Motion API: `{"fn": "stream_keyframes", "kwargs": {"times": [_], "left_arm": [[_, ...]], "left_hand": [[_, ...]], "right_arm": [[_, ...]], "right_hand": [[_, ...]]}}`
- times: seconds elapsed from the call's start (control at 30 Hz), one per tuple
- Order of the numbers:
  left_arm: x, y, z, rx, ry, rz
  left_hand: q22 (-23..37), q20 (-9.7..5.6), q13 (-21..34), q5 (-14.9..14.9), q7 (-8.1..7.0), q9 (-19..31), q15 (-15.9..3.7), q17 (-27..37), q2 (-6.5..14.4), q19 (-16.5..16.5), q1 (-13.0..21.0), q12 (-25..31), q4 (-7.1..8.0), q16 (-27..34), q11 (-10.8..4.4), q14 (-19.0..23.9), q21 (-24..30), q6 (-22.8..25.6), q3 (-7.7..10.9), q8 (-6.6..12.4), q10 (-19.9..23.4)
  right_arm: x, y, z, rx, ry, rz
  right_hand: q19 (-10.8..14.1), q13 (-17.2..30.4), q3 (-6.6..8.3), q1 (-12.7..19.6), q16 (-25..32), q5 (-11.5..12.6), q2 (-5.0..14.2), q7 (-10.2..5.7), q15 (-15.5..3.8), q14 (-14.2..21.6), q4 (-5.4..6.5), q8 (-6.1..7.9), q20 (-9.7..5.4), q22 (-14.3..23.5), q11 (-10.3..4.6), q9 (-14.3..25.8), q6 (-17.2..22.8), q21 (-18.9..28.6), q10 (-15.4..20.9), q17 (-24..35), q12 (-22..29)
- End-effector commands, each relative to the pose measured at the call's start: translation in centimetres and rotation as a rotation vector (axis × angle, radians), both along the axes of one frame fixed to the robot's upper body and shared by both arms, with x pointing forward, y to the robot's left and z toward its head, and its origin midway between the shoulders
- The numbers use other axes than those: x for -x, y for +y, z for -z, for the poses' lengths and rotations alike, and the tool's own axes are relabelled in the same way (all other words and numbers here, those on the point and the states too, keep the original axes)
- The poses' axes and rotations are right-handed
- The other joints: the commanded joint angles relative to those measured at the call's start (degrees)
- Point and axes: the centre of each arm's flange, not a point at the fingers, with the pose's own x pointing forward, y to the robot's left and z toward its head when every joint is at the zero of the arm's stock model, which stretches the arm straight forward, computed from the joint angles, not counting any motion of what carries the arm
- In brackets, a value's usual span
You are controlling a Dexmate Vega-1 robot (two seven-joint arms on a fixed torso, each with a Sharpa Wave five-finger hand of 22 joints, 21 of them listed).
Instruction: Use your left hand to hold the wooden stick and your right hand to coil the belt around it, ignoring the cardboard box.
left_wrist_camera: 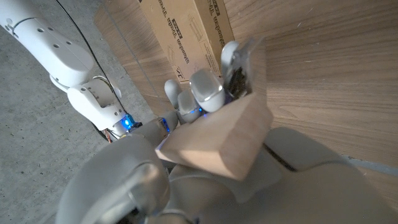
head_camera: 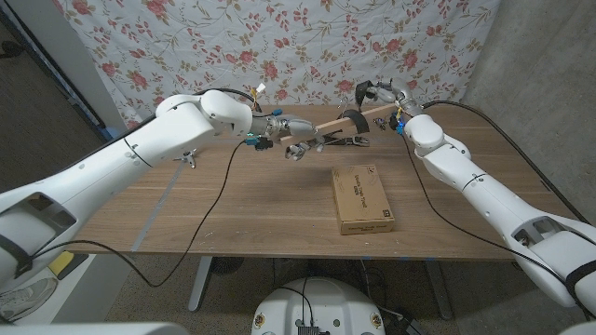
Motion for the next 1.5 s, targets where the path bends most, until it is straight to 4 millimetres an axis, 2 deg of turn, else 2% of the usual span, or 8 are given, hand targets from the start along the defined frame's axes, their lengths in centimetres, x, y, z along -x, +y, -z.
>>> {"fn": "stream_keyframes", "kwargs": {"times": [0.03, 0.3, 0.5, 0.63, 1.0, 1.5], "left_arm": [[-0.2, 0.5, 0.2, -0.043, 0.028, -0.043], [-0.5, 0.5, 0.0, -0.055, 0.013, -0.072], [-1.3, 0.9, -0.6, -0.042, -0.009, -0.109], [-1.9, 1.1, -0.9, -0.023, -0.016, -0.116], [-2.4, 1.2, -2.3, 0.045, -0.086, -0.065], [-5.1, 0.1, -2.8, 0.037, -0.074, -0.031]], "left_hand": [[0.3, -1.68, 0.11, -0.09, 1.84, 0.02, -0.41, 0.18, 0.79, 0.6, 0.24, 0.19, -0.11, 0.03, -0.32, 0.17, 0.33, 1.26, 0.51, 0.26, -0.04], [0.09, -1.69, 0.1, -0.22, 1.78, -0.02, -0.42, 0.23, 0.79, 0.71, 0.28, 0.19, -0.13, 0.0, -0.44, 0.24, 0.25, 1.25, 0.59, 0.36, 0.0], [0.1, -1.72, 0.1, -0.32, 1.88, 0.07, -0.4, -0.07, 0.82, 0.81, 0.31, 0.23, -0.15, -0.27, -0.3, 0.3, 0.3, 1.23, 0.65, 0.51, 0.17], [0.23, -1.74, 0.1, -0.36, 2.02, -0.02, -0.4, 0.08, 0.83, 0.81, 0.33, 0.26, -0.14, -0.15, -0.03, 0.46, 0.37, 1.36, 0.71, 0.57, 0.38], [0.93, -1.7, 0.09, -0.36, 1.9, 0.11, -0.35, -0.11, 0.77, 0.98, 0.26, 0.23, 0.0, -0.26, -0.28, 0.61, 0.62, 1.28, 0.85, 0.77, 0.46], [0.88, -1.89, 0.09, -0.42, 1.87, 0.19, -0.37, -0.23, 0.81, 1.3, 0.2, 0.19, -0.02, -0.33, -0.27, 0.85, 0.41, 1.22, 1.01, 1.02, 0.69]], "right_arm": [[4.1, 0.8, -4.3, 0.048, -0.125, 0.024], [5.8, 1.3, -5.6, 0.045, -0.186, 0.038], [7.7, 2.0, -6.5, 0.045, -0.27, 0.064], [9.4, 1.8, -7.5, 0.044, -0.313, 0.066], [15.4, -0.7, -10.1, 0.032, -0.416, 0.138], [24.7, -4.3, -12.2, -0.023, -0.557, 0.31]], "right_hand": [[-0.47, -0.06, 0.02, 1.17, -0.14, 0.4, 4.74, -0.57, -7.59, -0.22, 0.19, 1.96, -0.15, -0.17, 0.21, 13.66, 2.26, 0.57, 0.23, 0.27, -0.14], [-0.62, -0.09, 0.0, 1.2, -0.46, 0.61, 4.68, -0.67, -7.76, 0.1, 0.25, 1.99, -0.24, -0.53, 0.14, 13.69, 2.28, 0.99, 0.25, 0.21, -0.04], [-0.64, -0.44, 0.22, 1.41, -0.69, 0.85, 4.34, -0.52, -7.69, 0.6, 0.02, 2.05, -0.14, -0.83, 0.26, 13.41, 2.86, 1.39, 0.92, 0.65, 0.08], [-0.48, -0.63, 0.5, 1.5, -1.19, 1.13, 3.96, -0.46, -7.63, 1.37, -0.22, 2.14, 0.11, -1.11, 0.49, 13.26, 3.28, 1.83, 1.45, 0.75, 0.2], [-0.46, -1.2, 0.93, 1.24, -2.18, 1.67, 3.35, -0.16, -7.27, 2.44, -0.51, 2.12, 0.33, -1.66, 0.79, 12.86, 3.79, 2.63, 2.34, 1.24, 0.19], [-0.81, -1.71, 1.5, 0.74, -3.42, 2.24, 3.01, 0.0, -7.63, 3.76, -0.79, 2.22, 0.13, -2.26, 0.94, 12.73, 4.38, 3.62, 3.36, 1.78, 0.18]]}}
